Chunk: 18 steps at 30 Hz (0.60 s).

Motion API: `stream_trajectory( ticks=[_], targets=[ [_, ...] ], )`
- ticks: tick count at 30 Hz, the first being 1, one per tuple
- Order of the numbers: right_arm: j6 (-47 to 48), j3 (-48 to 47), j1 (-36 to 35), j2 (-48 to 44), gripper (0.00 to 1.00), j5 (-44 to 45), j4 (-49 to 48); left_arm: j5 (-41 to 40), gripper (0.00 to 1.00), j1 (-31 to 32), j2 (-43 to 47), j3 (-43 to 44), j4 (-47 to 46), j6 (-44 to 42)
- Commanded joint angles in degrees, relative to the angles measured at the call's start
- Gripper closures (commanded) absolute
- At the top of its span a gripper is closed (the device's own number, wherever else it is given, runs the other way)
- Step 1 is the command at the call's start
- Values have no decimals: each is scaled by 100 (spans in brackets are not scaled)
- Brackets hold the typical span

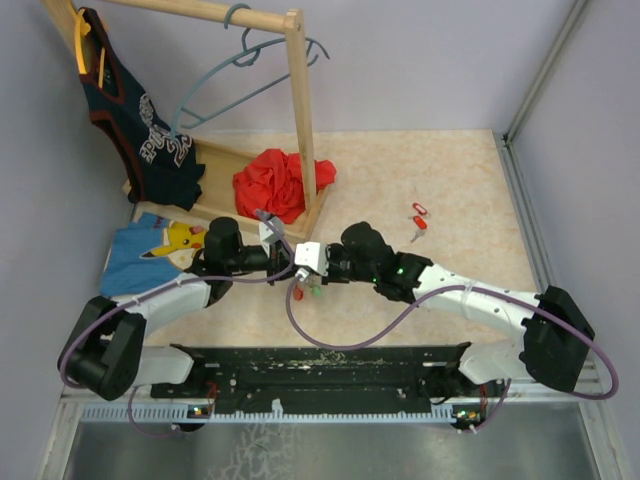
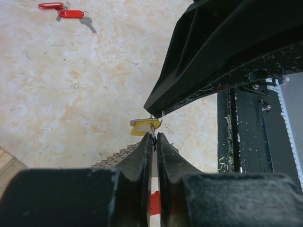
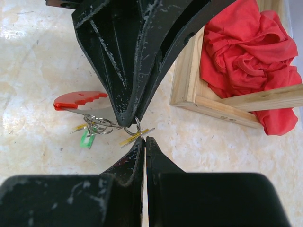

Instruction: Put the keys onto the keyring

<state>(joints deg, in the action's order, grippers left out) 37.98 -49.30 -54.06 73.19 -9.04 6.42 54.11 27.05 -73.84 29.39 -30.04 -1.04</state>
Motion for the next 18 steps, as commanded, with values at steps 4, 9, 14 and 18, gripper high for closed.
stream_trajectory(
  ticks=[4, 9, 14, 18],
  targets=[
    [21, -201, -96, -205, 100, -15, -301, 340, 99, -48, -179, 115, -387, 216],
    [-37, -58, -104, -314, 100, 101, -245, 297, 99, -102, -75, 51, -528, 306],
    [-154, 123, -96, -380, 100, 156, -203, 87, 99, -151, 152, -190, -973, 552],
    [-312, 254, -104, -353, 100, -34, -351, 3, 99, -184, 214, -293, -1192, 639]
  ],
)
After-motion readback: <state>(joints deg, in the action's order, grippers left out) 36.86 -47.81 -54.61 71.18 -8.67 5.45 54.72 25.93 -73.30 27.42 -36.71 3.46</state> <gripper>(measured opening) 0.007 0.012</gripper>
